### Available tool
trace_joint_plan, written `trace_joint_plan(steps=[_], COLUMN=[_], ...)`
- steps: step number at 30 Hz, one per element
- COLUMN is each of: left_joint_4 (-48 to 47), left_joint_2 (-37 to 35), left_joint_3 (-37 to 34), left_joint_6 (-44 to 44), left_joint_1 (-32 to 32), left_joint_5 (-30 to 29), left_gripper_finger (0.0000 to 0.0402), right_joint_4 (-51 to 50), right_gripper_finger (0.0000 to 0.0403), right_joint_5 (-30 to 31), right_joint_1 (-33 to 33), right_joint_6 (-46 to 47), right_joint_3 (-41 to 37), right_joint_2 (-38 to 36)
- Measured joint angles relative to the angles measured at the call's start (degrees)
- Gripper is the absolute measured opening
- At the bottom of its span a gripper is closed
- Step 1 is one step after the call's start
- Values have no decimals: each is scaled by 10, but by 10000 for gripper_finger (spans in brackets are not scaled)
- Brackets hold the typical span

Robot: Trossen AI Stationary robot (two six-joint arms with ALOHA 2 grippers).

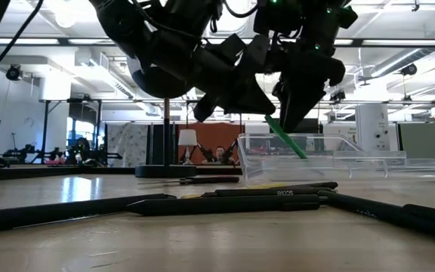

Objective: Pick & place school supplies into a supply box
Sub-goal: Put the green ballpen into the supply box, then put the black scissors into the supply box

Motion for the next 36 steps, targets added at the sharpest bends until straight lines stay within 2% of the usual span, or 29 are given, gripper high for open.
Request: trace_joint_plan(steps=[9,13,17,21,26,31,36], left_joint_4=[-6,-43,-49,-52,-48,-82,-144], left_joint_2=[0,1,24,51,55,53,42], left_joint_3=[0,0,1,18,45,65,63], left_joint_6=[-15,-33,-55,-75,-55,-35,-35], left_joint_1=[11,17,20,15,12,12,7], left_joint_5=[1,0,11,27,27,27,27], left_gripper_finger=[6,6,6,6,6,6,6], right_joint_4=[12,13,13,6,-24,-43,-44], right_gripper_finger=[160,160,160,160,160,160,160], right_joint_5=[0,0,0,0,3,23,70], right_joint_1=[0,0,1,0,0,0,-1], right_joint_6=[-1,0,0,0,7,8,28], right_joint_3=[0,0,0,0,0,-2,-14], right_joint_2=[0,0,0,0,-2,-13,-53])
